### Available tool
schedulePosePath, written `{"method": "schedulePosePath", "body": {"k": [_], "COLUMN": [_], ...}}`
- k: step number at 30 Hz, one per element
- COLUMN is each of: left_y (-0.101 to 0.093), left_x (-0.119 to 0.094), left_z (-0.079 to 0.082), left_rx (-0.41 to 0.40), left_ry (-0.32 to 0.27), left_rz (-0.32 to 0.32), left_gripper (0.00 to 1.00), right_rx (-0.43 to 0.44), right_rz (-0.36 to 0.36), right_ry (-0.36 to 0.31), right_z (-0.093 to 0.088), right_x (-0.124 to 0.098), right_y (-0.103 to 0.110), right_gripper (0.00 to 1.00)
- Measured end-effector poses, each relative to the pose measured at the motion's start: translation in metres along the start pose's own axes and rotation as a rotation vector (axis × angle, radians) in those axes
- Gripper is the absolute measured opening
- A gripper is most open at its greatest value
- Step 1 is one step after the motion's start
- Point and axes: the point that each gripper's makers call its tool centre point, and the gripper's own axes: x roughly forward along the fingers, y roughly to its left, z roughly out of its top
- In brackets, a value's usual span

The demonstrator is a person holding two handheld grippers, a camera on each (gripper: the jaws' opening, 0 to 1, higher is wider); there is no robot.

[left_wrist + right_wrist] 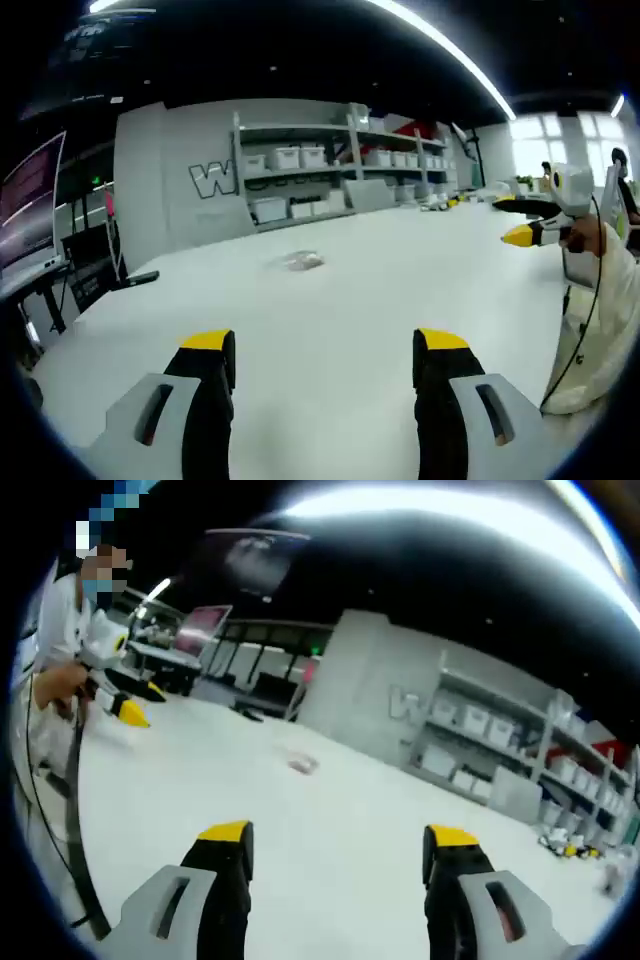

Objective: Open the resealable bag by pulling the two sides of the seal apart until the entire bag opening is separated and visibly accessible.

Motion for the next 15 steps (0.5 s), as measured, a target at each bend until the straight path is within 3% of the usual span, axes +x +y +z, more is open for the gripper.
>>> {"method": "schedulePosePath", "body": {"k": [15], "left_y": [-0.002], "left_x": [0.0007], "left_z": [-0.0009], "left_rx": [0.002], "left_ry": [0.004], "left_rz": [-0.006], "left_gripper": [0.72], "right_rx": [-0.024], "right_rz": [0.012], "right_ry": [0.0], "right_z": [0.0017], "right_x": [0.0092], "right_y": [0.0011], "right_gripper": [0.68]}}
